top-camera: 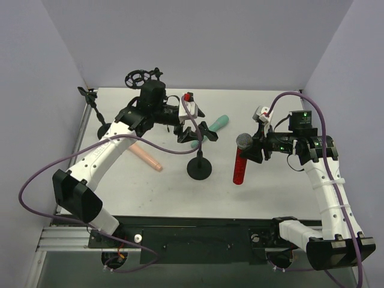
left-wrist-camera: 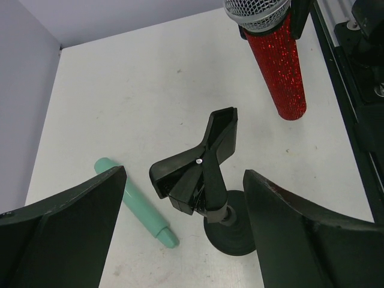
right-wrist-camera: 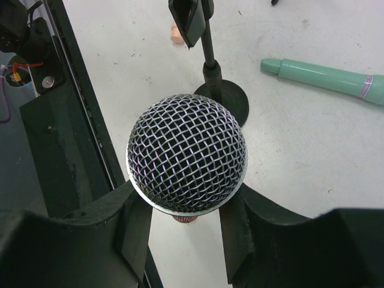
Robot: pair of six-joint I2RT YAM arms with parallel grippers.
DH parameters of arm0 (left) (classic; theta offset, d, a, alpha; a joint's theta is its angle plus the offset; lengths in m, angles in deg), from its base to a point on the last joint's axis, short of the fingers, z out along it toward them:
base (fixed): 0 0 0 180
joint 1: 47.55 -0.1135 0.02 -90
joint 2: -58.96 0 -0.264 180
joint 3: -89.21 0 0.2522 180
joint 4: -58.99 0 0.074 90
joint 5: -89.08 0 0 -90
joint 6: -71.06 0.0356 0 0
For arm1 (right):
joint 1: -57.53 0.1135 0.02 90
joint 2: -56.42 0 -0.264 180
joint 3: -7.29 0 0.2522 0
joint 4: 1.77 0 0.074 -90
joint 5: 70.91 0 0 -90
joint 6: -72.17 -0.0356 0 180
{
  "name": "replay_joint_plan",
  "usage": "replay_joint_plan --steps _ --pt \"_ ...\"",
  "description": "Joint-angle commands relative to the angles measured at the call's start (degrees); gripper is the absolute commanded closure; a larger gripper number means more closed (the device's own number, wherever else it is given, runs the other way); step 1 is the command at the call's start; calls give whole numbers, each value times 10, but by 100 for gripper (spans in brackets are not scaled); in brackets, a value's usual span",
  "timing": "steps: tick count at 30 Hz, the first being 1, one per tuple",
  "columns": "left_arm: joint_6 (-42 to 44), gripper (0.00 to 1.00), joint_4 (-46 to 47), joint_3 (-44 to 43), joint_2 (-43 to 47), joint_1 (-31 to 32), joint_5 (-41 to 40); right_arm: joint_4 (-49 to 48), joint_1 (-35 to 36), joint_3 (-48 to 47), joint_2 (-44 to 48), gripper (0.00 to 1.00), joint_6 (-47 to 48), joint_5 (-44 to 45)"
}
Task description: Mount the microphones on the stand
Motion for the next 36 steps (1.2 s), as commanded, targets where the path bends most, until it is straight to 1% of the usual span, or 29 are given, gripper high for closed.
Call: replay_joint_plan --steps 1,10,16,18,19,20,23,24,28,29,30,31,32,35,36 --pt "33 9 -42 -37 -20 -4 53 -4 5 5 10 97 9 -35" --pt "34 13 -50 -58 -46 -4 84 -4 5 5 3 97 6 -36" --pt "5 21 -17 -40 -49 -3 104 -4 5 5 1 97 5 -36" --pt "-5 29 -6 -31 -45 -3 102 -5 5 6 -1 97 5 -37" --pt "-10 35 9 -24 -43 -3 101 -4 5 6 -2 97 5 -36" --pt "-23 44 15 -19 -40 -3 95 -4 5 7 -3 97 5 -36" --pt "-53 58 53 3 -27 0 81 -3 5 7 -3 97 5 -34" --pt "-64 69 59 10 -23 1 66 -3 4 8 -4 97 5 -35" --pt "-90 88 79 33 18 19 -5 -4 4 7 -4 97 5 -33" --pt "-92 89 88 39 24 22 -19 -4 4 6 -3 97 4 -31" --pt "-98 92 93 51 39 31 -32 -3 4 5 -4 97 4 -30" --pt "-103 95 103 56 45 35 -67 -5 5 5 -5 97 4 -27" --pt "-105 100 103 63 56 49 -85 -4 4 4 -5 97 4 -24" --pt "-115 100 99 72 72 73 -159 -3 7 -16 -13 97 -4 -13" --pt "-133 100 100 76 78 86 -174 0 10 -29 -15 97 -5 -13"
